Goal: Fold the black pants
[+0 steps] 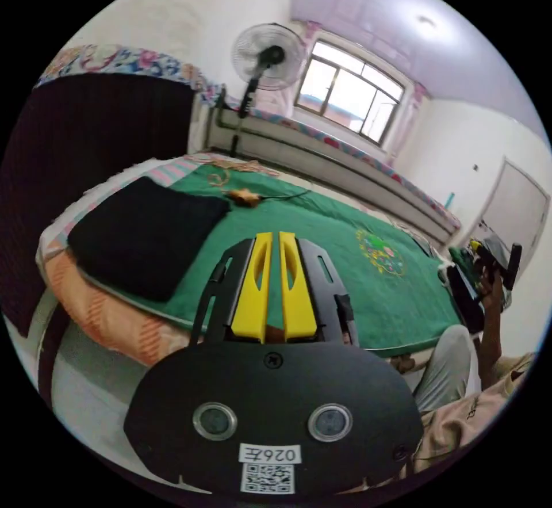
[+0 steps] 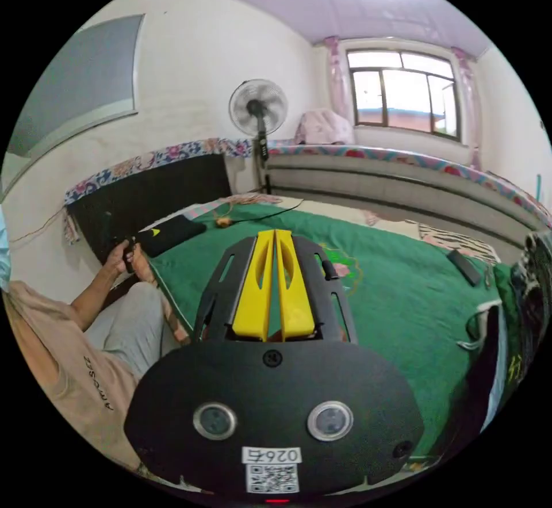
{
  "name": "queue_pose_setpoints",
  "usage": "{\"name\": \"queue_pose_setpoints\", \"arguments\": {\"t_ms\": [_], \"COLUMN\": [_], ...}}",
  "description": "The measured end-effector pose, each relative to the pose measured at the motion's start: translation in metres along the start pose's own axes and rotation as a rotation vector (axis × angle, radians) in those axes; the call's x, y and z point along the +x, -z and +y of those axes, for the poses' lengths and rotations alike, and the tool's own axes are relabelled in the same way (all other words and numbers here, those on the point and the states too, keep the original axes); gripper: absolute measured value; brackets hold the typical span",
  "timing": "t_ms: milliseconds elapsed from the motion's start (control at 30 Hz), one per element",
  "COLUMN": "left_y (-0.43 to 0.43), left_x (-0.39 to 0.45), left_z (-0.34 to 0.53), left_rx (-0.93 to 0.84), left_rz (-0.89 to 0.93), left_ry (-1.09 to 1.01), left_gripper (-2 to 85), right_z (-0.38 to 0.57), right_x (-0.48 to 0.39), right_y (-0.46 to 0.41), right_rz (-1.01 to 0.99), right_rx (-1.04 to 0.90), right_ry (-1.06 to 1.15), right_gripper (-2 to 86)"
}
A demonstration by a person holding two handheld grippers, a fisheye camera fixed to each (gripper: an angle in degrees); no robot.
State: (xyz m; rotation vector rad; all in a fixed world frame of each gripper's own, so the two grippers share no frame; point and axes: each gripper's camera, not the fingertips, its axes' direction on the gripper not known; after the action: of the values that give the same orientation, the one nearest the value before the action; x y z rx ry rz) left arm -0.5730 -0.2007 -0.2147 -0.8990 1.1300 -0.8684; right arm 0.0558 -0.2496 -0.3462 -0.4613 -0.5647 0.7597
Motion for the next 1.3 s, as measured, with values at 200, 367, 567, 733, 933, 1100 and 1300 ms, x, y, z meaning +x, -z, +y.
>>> {"name": "queue_pose_setpoints", "arguments": {"t_ms": [200,367,567,733,933,1100,1300], "left_y": [0.049,0.035,0.018,0.034,0.054,0.071,0.08], "left_x": [-0.16,-0.251,-0.296,-0.319,-0.355,-0.362,-0.345], "left_z": [-0.006,-0.059,-0.101,-0.125,-0.149,-0.164,-0.198], "left_rx": [0.063,-0.079,-0.099,-0.106,-0.078,-0.006,-0.02], "left_rz": [-0.194,-0.203,-0.235,-0.305,-0.208,-0.259,-0.4], "left_ry": [0.234,0.32,0.327,0.362,0.354,0.327,0.191], "left_gripper": [12.1,18.9,21.2,15.0,15.6,13.3,4.9], "right_z": [-0.039,-0.043,-0.05,-0.047,-0.038,-0.04,-0.049], "right_x": [-0.062,-0.094,-0.09,-0.071,-0.059,-0.079,-0.04], "right_y": [-0.217,-0.365,-0.504,-0.617,-0.696,-0.719,-0.717], "right_rz": [-0.274,-0.431,-0.522,-0.598,-0.712,-0.589,-0.691], "right_rx": [-0.298,-0.508,-0.562,-0.632,-0.574,-0.539,-0.534], "right_ry": [0.114,0.092,-0.025,-0.227,-0.384,-0.24,-0.301], "right_gripper": [-0.4,3.2,7.4,10.4,13.6,13.0,2.0]}}
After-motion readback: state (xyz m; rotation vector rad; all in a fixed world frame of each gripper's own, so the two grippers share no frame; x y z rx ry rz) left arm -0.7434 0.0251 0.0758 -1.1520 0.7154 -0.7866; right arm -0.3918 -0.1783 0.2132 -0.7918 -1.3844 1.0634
